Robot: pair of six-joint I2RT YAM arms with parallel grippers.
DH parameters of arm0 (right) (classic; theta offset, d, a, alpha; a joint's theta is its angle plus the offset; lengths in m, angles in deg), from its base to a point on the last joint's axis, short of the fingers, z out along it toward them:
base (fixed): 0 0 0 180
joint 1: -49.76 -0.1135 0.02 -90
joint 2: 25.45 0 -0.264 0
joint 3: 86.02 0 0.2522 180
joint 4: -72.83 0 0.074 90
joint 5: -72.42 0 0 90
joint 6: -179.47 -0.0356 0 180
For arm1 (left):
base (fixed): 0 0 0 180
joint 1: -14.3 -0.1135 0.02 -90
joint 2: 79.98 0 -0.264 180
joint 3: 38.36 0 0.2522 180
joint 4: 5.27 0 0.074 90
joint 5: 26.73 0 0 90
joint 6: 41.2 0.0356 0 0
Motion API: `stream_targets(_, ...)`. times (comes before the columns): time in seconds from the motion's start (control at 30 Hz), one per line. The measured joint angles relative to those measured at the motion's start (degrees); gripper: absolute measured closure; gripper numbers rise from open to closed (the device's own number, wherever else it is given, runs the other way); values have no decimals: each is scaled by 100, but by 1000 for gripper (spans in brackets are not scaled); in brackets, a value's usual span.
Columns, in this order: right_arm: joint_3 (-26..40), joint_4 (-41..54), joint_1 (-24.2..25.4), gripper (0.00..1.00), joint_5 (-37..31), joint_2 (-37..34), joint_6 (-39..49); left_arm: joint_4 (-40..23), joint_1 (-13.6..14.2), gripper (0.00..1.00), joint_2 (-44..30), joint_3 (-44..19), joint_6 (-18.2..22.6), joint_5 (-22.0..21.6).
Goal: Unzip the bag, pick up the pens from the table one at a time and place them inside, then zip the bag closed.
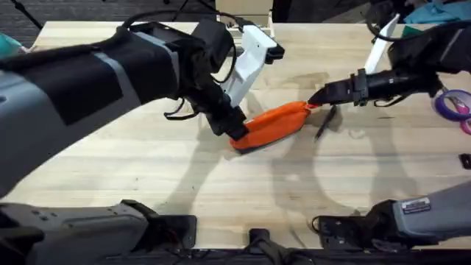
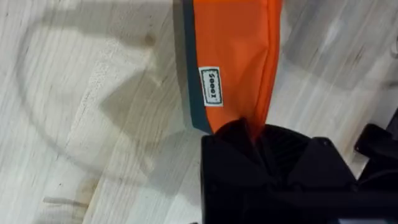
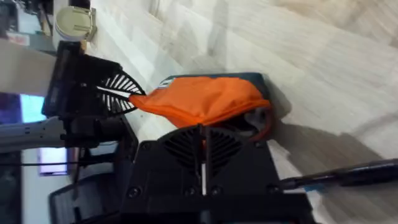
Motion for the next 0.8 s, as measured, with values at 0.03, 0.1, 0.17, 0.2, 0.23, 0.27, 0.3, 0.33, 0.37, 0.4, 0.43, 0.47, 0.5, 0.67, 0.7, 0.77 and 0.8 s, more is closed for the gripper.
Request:
stream_targets(0.03,0,-1,-5,969,0,91,7,-1,1,958,0,0,0,0)
stream_targets(0.1,0,1,-16,969,0,274,16,-1,1,958,0,0,0,0)
stream_targets(0.17,0,3,-45,969,-2,427,45,-3,1,958,0,0,0,2)
stream_targets(0.2,0,3,-64,969,-3,474,52,-5,1,958,0,0,0,2)
stream_targets(0.23,0,5,-83,969,-4,510,57,-7,1,958,0,0,0,2)
stream_targets(0.27,0,12,-100,969,-4,538,70,-10,1,958,0,0,0,0)
stream_targets(0.3,0,17,-119,969,-7,550,76,-11,0,958,0,0,0,1)
stream_targets(0.33,0,24,-142,969,-7,551,84,-12,1,958,0,0,0,2)
stream_targets(0.37,0,25,-168,969,-11,551,90,-10,1,958,0,0,0,0)
stream_targets(0.4,0,27,-207,969,-34,551,91,-10,1,958,0,0,0,0)
stream_targets(0.43,0,25,-245,969,-70,551,91,-7,1,958,0,0,0,0)
stream_targets(0.47,0,27,-294,969,-114,551,92,-7,1,958,0,0,0,0)
stream_targets(0.5,0,26,-351,969,-157,551,91,-7,1,958,0,0,0,0)
stream_targets(0.67,0,23,-678,969,-286,551,92,-7,1,958,0,0,0,0)
stream_targets(0.7,0,23,-745,969,-306,551,92,-7,1,958,0,0,0,0)
stream_targets(0.77,0,18,-864,969,-332,551,88,-7,1,958,0,0,0,0)
stream_targets(0.8,0,18,-912,969,-335,551,85,-10,1,958,0,0,0,0)
